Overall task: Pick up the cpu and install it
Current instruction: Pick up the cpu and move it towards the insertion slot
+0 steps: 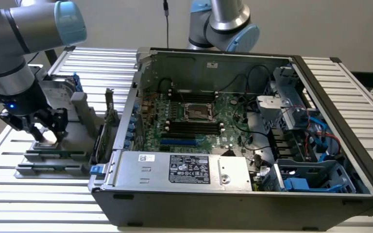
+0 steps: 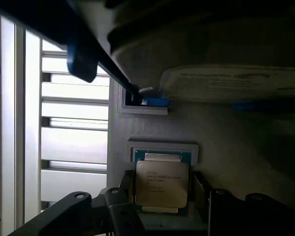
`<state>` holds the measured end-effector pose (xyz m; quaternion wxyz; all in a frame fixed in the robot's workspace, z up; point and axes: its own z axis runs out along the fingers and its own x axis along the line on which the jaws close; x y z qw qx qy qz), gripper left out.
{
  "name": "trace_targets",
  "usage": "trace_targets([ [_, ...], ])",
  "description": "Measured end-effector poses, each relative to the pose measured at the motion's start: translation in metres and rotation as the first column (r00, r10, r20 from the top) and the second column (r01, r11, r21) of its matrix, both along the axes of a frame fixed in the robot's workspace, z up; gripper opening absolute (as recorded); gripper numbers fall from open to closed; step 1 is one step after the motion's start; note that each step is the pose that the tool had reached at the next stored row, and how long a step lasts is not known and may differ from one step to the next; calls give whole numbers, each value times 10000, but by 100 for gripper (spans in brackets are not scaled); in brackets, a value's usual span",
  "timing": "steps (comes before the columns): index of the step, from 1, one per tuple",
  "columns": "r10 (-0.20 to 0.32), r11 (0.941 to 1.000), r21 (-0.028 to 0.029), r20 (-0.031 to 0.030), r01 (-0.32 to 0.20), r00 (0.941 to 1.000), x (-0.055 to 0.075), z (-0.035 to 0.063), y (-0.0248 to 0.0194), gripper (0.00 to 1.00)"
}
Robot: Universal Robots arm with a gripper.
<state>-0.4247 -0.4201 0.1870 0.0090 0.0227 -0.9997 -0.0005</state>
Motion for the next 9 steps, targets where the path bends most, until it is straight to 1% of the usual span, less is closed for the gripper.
trace_targets([
  [1,0,10000,-1,-3,0,10000,0,1,0,58],
  [4,0,10000,-3,-3,0,10000,0,2,0,54],
  [9,1,10000,-2,-2,-1,10000,0,-3,0,54],
])
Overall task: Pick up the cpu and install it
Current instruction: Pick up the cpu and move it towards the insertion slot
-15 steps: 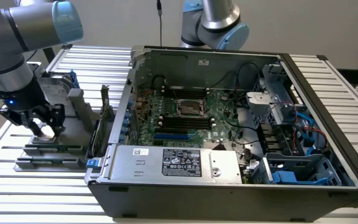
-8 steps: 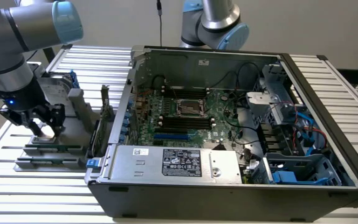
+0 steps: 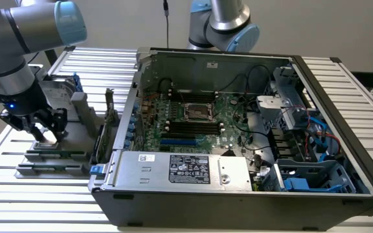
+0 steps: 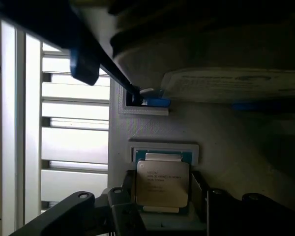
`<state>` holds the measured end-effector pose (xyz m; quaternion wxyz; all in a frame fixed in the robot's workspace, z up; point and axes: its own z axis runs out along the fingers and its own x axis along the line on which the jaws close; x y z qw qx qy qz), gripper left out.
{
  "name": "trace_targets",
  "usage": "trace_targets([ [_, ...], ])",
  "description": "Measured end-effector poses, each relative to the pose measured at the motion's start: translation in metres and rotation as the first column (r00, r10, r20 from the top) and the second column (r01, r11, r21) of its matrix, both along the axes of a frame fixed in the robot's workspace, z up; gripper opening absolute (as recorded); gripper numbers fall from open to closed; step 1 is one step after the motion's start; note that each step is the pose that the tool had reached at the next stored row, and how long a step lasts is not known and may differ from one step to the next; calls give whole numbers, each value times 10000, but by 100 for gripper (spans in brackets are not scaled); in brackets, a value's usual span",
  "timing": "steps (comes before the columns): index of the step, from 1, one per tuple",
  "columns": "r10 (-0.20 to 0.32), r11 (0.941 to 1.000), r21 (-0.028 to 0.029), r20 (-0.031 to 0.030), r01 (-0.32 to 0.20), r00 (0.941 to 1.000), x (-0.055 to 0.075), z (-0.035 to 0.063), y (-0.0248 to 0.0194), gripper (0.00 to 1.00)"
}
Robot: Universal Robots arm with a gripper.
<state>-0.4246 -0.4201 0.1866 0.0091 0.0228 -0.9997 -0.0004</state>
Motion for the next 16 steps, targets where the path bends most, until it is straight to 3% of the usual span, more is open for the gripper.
trace_targets([
  [13,0,10000,7,11,0,10000,1,-12,1,55],
  [14,0,10000,5,7,0,10000,1,-10,1,62],
  [16,0,10000,2,2,0,10000,0,-7,0,62],
])
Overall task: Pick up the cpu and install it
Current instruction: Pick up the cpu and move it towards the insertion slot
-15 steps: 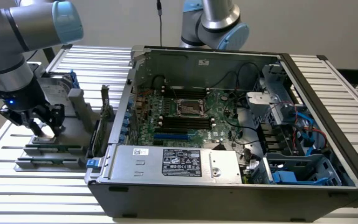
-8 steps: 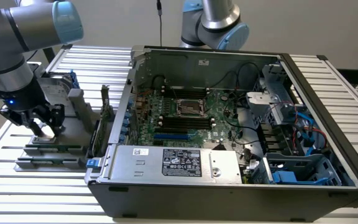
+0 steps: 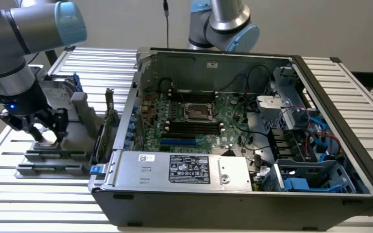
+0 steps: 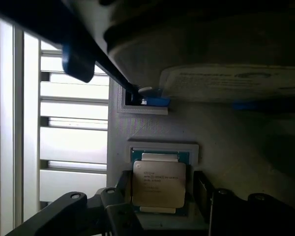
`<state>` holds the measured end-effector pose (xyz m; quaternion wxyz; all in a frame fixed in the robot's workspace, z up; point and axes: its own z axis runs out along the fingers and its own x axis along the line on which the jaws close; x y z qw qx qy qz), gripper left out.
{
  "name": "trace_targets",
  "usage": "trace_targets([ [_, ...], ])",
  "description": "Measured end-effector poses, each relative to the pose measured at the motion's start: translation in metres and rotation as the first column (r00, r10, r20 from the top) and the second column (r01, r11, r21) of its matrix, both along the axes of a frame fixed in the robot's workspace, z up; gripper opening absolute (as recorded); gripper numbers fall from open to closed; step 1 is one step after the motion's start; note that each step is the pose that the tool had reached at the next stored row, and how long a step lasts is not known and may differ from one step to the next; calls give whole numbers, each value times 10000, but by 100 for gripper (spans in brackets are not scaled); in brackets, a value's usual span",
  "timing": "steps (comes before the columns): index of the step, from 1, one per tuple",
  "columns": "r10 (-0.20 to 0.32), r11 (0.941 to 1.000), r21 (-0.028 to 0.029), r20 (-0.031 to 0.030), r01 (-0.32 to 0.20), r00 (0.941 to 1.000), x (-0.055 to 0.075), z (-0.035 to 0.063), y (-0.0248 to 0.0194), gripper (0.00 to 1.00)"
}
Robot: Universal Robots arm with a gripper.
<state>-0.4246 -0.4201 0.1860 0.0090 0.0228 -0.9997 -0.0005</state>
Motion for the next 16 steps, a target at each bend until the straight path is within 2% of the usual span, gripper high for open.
trace_targets([
  [16,0,10000,0,1,0,10000,-11,0,0,62],
])
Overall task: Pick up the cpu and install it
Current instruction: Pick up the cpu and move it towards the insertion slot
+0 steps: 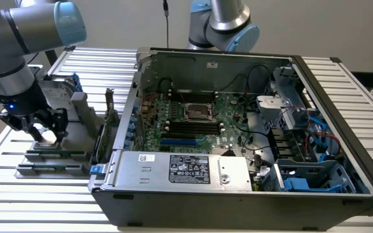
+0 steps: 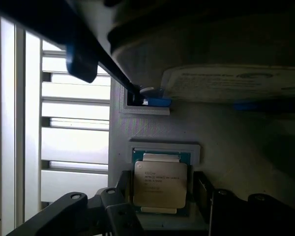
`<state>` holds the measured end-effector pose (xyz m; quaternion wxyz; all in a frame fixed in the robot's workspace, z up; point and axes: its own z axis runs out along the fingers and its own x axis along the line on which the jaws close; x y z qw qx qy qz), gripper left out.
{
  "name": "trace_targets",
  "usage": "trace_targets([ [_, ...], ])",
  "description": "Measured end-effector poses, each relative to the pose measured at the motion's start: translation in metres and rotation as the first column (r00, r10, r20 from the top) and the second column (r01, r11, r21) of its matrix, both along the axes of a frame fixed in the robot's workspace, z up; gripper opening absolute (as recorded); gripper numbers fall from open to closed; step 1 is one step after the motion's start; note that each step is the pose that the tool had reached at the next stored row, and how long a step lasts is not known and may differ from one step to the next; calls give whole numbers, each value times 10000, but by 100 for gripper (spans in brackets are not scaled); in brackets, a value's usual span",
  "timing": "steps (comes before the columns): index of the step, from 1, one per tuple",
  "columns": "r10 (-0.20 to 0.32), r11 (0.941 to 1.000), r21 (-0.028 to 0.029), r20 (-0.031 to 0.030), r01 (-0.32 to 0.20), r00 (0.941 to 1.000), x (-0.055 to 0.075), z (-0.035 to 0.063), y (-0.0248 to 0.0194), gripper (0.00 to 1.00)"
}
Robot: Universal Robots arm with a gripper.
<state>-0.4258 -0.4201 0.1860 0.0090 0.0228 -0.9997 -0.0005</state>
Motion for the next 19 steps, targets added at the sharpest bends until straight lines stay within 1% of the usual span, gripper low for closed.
trace_targets([
  [3,0,10000,0,0,0,10000,0,0,0,62],
  [5,0,10000,-1,-1,0,10000,0,1,0,60],
  [6,0,10000,-1,-1,0,10000,0,0,0,55],
  [11,0,10000,2,4,0,10000,0,4,0,55],
  [19,-3,10000,12,-1,3,10000,0,43,0,55],
])
